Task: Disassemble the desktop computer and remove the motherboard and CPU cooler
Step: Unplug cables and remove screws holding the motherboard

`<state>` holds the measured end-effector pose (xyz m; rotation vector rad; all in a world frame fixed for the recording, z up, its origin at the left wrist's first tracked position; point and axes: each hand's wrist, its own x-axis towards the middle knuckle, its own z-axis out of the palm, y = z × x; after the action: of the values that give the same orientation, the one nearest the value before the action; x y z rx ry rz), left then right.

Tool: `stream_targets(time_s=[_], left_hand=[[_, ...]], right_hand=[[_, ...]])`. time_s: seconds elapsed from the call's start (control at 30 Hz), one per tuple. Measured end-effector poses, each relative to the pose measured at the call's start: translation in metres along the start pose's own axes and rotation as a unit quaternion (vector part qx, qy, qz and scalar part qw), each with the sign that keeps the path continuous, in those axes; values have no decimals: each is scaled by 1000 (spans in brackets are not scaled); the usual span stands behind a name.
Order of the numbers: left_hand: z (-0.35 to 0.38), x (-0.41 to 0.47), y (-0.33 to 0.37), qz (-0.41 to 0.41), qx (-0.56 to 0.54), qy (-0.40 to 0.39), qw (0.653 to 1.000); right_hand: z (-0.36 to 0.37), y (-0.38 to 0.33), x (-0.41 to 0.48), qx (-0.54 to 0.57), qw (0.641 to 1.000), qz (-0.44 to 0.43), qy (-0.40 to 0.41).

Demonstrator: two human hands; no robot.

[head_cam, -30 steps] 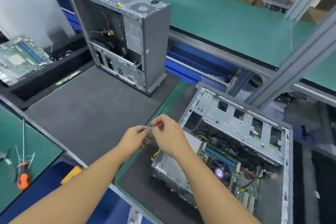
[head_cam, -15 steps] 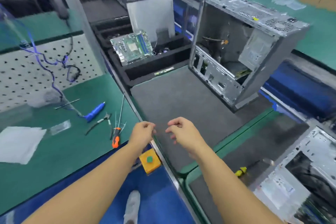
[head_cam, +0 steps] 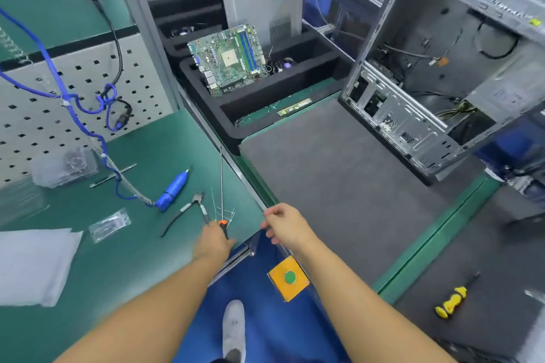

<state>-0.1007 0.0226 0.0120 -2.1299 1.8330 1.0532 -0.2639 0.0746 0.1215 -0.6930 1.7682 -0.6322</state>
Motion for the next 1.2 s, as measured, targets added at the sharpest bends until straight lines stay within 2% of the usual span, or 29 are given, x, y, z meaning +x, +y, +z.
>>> stream_targets(time_s=[0.23, 0.3, 0.4, 0.47, 0.53, 0.7, 0.83, 0.9, 0.97, 1.07, 1.2], left_hand=[[-12, 10, -3, 7, -30, -43, 999], [-28, 4, 4, 9, -134, -76, 988], [-60, -12, 19, 4, -339, -179, 923], [-83, -27, 30, 18, -411, -263, 872], [-102, -41, 42, 31, -436, -311, 844], [-123, -77, 78, 38, -399, -388, 830], [-130, -112, 122, 72, -294, -400, 865], [-132, -133, 146, 119, -206, -389, 890], [-130, -155, 173, 176, -139, -375, 899], [-113, -193, 219, 264, -121, -356, 888], [-69, -249, 279, 381, -153, -349, 842]], right_hand=[[22, 1, 11, 11, 999, 30, -11], [23, 3, 12, -20, 1000, -2, -8], [21, 5, 12, -147, 982, -122, -9], [16, 5, 7, -245, 945, -215, -14], [10, 4, 0, -284, 914, -289, -19], [-17, -2, -29, -221, 906, -360, -3], [-56, -6, -62, -152, 904, -396, 47], [-84, -6, -81, -108, 897, -421, 78], [-119, -6, -103, -66, 904, -409, 107], [-179, 4, -142, -7, 900, -391, 191], [-256, 25, -205, 101, 850, -417, 305]])
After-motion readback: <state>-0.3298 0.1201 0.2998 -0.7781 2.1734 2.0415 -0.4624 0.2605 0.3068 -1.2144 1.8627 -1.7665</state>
